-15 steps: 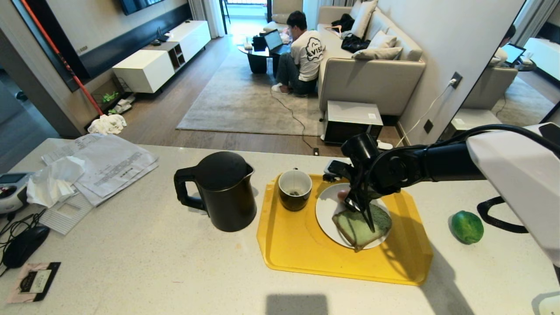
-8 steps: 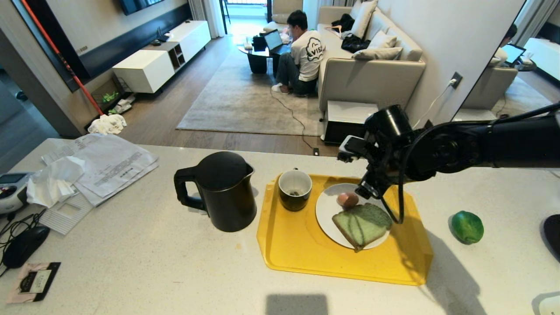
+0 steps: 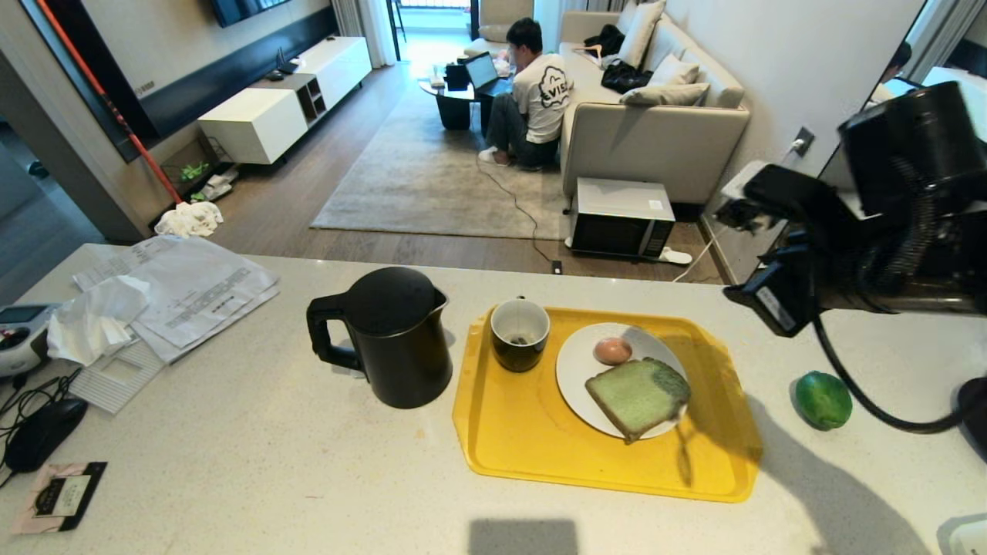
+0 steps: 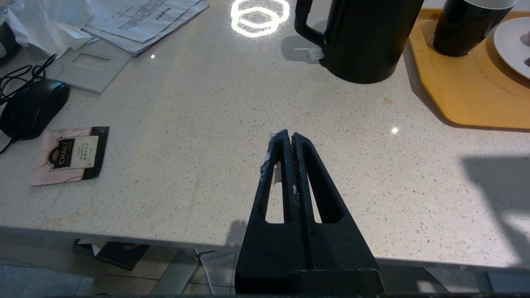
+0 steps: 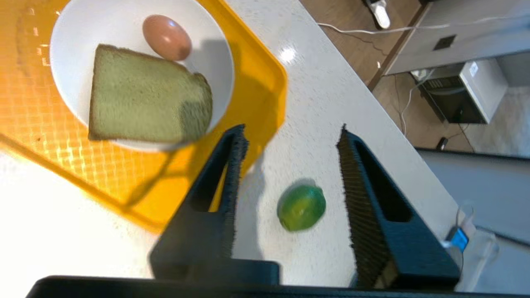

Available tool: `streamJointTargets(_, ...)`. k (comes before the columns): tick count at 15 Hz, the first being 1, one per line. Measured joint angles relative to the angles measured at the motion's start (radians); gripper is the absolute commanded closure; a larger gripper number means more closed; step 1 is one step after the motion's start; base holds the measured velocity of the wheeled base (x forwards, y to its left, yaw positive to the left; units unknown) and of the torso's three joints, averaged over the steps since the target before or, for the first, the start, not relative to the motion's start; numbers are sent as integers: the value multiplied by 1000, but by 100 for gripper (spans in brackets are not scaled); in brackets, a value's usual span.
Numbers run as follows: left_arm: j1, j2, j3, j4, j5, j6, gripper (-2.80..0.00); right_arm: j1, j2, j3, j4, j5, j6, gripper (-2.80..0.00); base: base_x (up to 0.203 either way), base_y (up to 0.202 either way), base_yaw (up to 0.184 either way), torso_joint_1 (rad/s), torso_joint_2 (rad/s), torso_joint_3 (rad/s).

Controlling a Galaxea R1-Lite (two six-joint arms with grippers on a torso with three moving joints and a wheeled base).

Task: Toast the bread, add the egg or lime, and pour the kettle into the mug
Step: Pick up the kettle

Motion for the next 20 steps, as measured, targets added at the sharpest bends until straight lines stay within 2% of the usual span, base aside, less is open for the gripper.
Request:
streamJointTargets(2,0,0,0,0,0,0,0,-25,-112,28,74,20,43,0,0,0,0,0,0,0)
streamJointTargets(5,0,0,0,0,0,0,0,-116,-264,48,179,145,178,0,0,0,0,0,0,0)
streamJointTargets(7,0,0,0,0,0,0,0,-191,-366,88,190,232,260,0,0,0,0,0,0,0)
streamJointTargets(11,0,0,0,0,-1,0,0,-288,-577,238,167,275,347,0,0,0,0,0,0,0)
streamJointTargets(15,0,0,0,0,0,0,0,-364,-823,469,50,348,376,0,0,0,0,0,0,0)
streamJointTargets(18,0,0,0,0,0,0,0,-434,-1021,624,16,421,387,0,0,0,0,0,0,0)
streamJointTargets(20,0,0,0,0,0,0,0,-461,-1124,740,-3,439,390,0,0,0,0,0,0,0)
